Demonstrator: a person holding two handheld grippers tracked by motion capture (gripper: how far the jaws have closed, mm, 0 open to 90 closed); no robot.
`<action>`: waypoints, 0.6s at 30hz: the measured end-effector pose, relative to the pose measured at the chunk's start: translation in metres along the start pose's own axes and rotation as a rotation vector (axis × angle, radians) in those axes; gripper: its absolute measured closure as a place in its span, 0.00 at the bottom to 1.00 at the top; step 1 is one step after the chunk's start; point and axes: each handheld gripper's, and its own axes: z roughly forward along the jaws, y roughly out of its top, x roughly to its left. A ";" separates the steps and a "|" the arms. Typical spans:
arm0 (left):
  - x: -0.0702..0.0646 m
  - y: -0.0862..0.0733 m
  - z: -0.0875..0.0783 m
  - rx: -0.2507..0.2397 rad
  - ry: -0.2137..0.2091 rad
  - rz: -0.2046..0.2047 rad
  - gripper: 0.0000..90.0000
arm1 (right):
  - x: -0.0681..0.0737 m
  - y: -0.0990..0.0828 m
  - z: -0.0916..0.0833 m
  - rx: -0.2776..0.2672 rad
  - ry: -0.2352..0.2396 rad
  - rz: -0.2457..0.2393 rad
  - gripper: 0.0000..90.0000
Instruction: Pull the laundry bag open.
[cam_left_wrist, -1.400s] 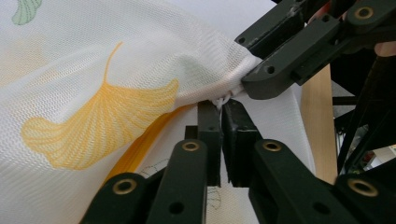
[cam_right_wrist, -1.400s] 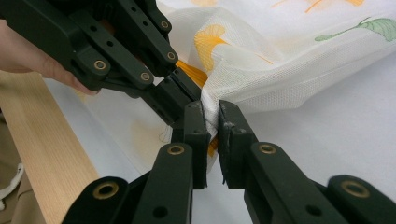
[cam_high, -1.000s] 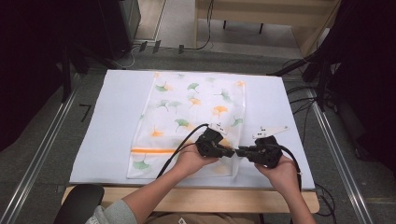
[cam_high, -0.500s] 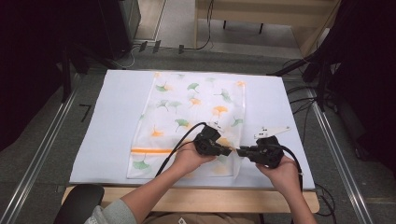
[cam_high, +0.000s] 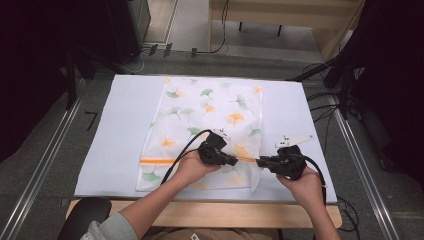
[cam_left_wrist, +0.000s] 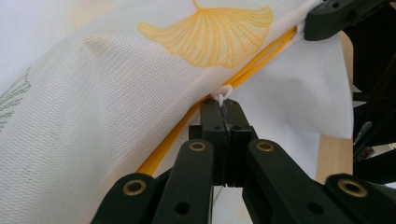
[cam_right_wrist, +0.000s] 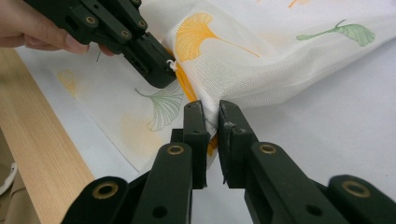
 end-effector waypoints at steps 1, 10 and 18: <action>0.000 0.000 0.000 -0.005 -0.006 0.002 1.00 | 0.000 0.000 -0.001 -0.001 0.000 0.002 0.94; 0.000 0.000 -0.001 -0.007 -0.019 0.001 1.00 | -0.001 -0.001 0.000 -0.004 -0.003 0.006 0.94; 0.001 0.000 -0.001 -0.009 -0.022 0.001 1.00 | 0.000 -0.002 0.000 -0.003 -0.004 0.012 0.94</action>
